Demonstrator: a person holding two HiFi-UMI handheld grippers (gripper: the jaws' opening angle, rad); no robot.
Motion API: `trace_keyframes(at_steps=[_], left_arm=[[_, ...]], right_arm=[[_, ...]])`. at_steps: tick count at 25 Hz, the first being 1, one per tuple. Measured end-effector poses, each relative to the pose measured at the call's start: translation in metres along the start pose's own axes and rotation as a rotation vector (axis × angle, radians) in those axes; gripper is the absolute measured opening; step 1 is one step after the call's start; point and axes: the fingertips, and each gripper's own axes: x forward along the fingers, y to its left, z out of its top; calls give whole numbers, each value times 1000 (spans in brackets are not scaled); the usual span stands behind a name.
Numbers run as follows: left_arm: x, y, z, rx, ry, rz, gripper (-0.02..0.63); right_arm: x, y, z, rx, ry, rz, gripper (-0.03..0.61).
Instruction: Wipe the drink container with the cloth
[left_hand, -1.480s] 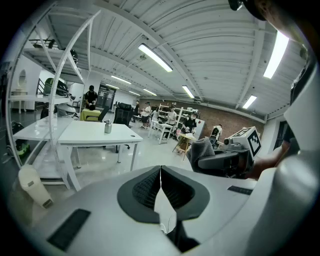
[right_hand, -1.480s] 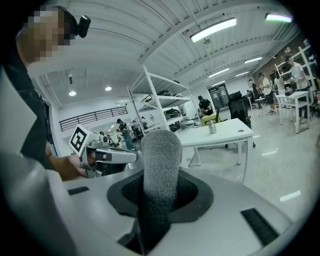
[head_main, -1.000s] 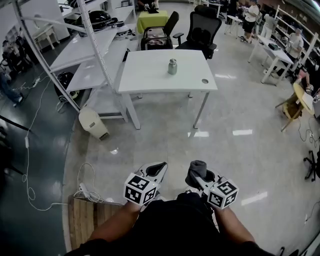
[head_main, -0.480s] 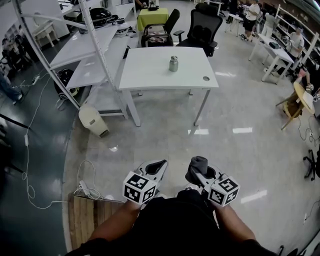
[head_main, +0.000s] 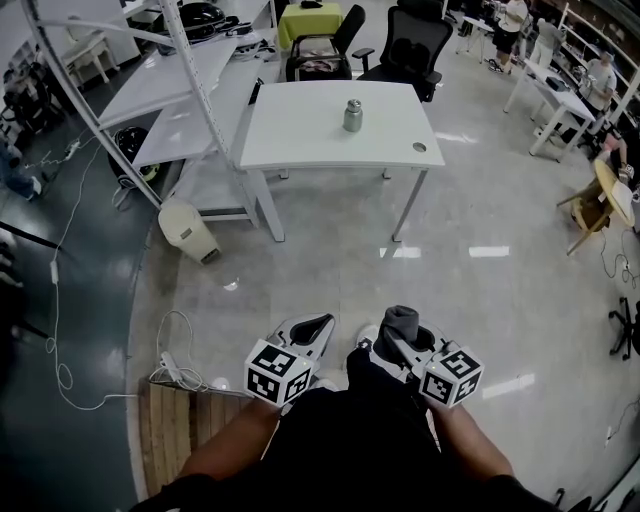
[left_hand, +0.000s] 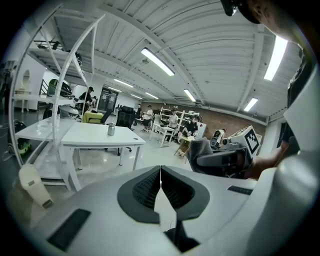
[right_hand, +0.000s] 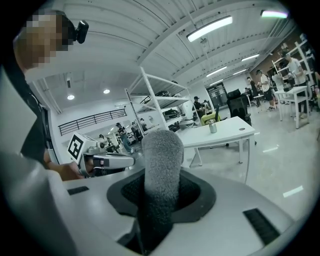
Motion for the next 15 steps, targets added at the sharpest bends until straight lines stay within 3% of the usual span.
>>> trace_keyframes(at_steps=[15], left_arm=[[48,65,43,2,11,63,17]], right_arm=[[70,-69,50,17,-11,29,112]])
